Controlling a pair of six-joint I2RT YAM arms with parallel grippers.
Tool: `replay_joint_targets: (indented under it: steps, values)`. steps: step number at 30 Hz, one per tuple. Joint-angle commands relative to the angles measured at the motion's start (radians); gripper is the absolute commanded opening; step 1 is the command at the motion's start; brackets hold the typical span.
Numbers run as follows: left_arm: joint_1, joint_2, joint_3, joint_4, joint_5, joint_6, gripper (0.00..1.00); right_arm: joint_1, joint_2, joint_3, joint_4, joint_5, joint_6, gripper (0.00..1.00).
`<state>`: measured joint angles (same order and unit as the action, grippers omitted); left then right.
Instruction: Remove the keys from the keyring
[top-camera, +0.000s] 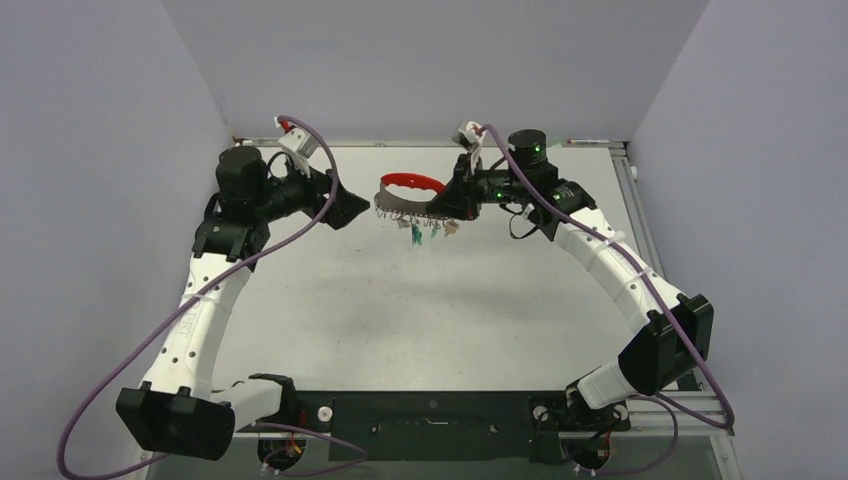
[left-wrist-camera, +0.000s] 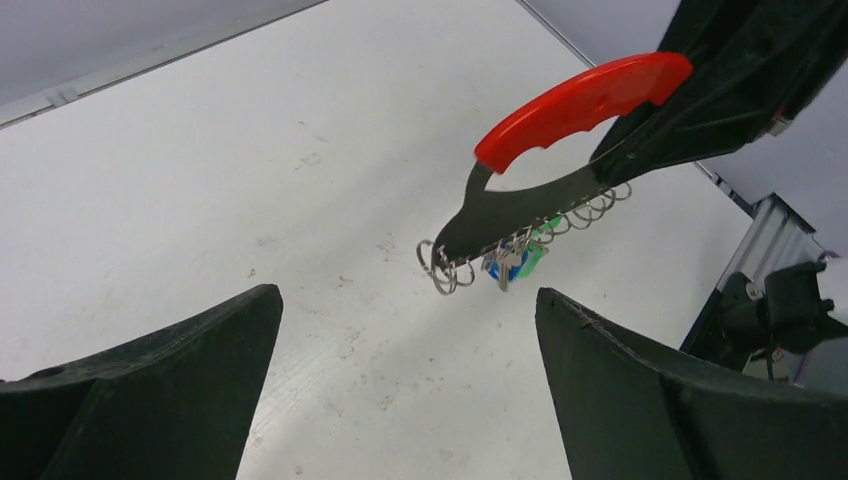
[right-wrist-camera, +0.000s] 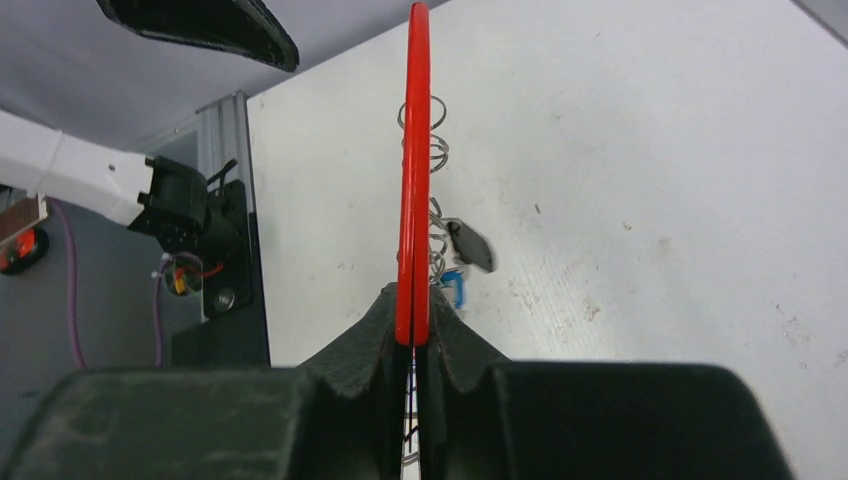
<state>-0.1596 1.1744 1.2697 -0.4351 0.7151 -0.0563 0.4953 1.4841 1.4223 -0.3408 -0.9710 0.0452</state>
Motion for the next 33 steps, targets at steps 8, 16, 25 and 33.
replay_joint_targets:
  steps: [8, 16, 25, 33]
  values:
    - [0.04, -0.027, -0.179, 0.351, 0.18, -0.16, 0.96, -0.011, 0.007, 0.067, 0.292, 0.029, 0.215, 0.05]
    - [0.045, -0.018, -0.463, 1.077, 0.37, -0.454, 0.97, -0.011, 0.028, 0.079, 0.406, 0.013, 0.333, 0.05]
    - [0.044, 0.05, -0.54, 1.399, 0.229, -0.569, 0.69, -0.009, 0.041, 0.075, 0.496, 0.015, 0.434, 0.05]
    - [0.01, 0.079, -0.535, 1.402, 0.191, -0.488, 0.59, -0.004, 0.056, 0.079, 0.537, 0.008, 0.478, 0.05]
